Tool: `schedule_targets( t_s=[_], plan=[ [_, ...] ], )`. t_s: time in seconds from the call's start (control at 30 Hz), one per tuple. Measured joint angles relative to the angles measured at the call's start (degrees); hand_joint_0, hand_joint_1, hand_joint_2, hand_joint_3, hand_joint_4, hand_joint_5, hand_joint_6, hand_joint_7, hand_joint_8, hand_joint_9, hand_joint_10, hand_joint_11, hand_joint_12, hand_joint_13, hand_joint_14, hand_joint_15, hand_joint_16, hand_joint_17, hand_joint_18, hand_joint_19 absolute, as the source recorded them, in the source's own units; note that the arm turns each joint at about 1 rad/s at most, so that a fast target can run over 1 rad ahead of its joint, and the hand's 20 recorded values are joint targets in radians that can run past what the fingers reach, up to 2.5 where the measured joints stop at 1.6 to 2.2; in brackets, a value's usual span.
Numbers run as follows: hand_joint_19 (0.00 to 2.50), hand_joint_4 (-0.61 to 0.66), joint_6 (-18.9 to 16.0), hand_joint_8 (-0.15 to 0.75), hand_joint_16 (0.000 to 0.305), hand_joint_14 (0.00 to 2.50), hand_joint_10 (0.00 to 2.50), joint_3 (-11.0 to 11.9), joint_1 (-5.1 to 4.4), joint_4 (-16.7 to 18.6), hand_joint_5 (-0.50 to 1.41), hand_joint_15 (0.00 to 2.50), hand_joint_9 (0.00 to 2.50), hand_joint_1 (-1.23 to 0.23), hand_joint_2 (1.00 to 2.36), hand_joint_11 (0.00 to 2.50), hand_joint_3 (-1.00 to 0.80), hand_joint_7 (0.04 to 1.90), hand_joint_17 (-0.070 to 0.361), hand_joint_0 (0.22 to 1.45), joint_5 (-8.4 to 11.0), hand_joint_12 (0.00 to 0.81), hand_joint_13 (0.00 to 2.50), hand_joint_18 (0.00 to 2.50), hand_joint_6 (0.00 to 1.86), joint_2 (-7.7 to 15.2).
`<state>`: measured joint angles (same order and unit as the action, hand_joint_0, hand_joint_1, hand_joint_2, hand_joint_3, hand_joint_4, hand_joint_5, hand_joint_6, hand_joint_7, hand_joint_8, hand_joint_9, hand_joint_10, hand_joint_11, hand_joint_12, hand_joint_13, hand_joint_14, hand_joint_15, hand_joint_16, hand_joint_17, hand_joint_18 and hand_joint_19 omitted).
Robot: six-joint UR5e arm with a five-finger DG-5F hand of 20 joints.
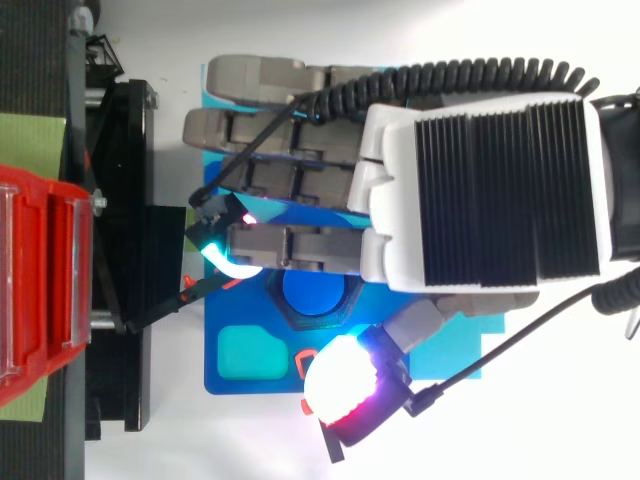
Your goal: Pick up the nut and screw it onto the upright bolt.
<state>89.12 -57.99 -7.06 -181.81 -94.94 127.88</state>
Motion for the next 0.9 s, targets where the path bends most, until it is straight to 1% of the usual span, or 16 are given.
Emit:
schedule_targets(
  t_s=[0.1,0.33,0.5,0.63,0.9],
  plan=[
    [0.00,0.24,0.0,0.220,0.035,0.00,0.00,0.0,-0.22,-0.3,-0.10,0.00,0.40,-0.06,1.00,0.00,-0.50,0.80,0.080,0.49,0.04,0.294,0.00,0.00,0.50,0.0],
    [0.00,0.24,0.0,0.208,0.036,0.00,0.00,-0.2,-0.52,-0.6,-0.09,0.00,0.40,-0.06,1.00,0.00,-0.50,0.78,0.081,0.49,0.10,0.294,0.00,0.00,0.50,0.0],
    [0.00,0.24,-0.1,0.208,0.036,0.00,0.00,-2.1,-0.43,0.0,-0.09,0.00,0.41,-0.06,1.00,0.00,-0.50,0.78,0.080,0.49,0.13,0.290,0.01,0.00,0.50,0.0],
    [0.00,0.25,-0.6,0.211,0.036,0.00,0.00,-3.0,-0.34,0.6,-0.09,0.00,0.42,-0.07,1.00,0.00,-0.50,0.79,0.080,0.49,0.12,0.289,0.01,0.00,0.50,0.0],
    [0.00,0.25,-1.8,0.226,0.034,0.00,0.00,-3.2,-0.16,1.8,-0.08,0.00,0.44,-0.08,1.00,0.00,-0.50,0.91,0.077,0.50,0.17,0.286,0.05,0.00,0.50,0.0]
  ],
)
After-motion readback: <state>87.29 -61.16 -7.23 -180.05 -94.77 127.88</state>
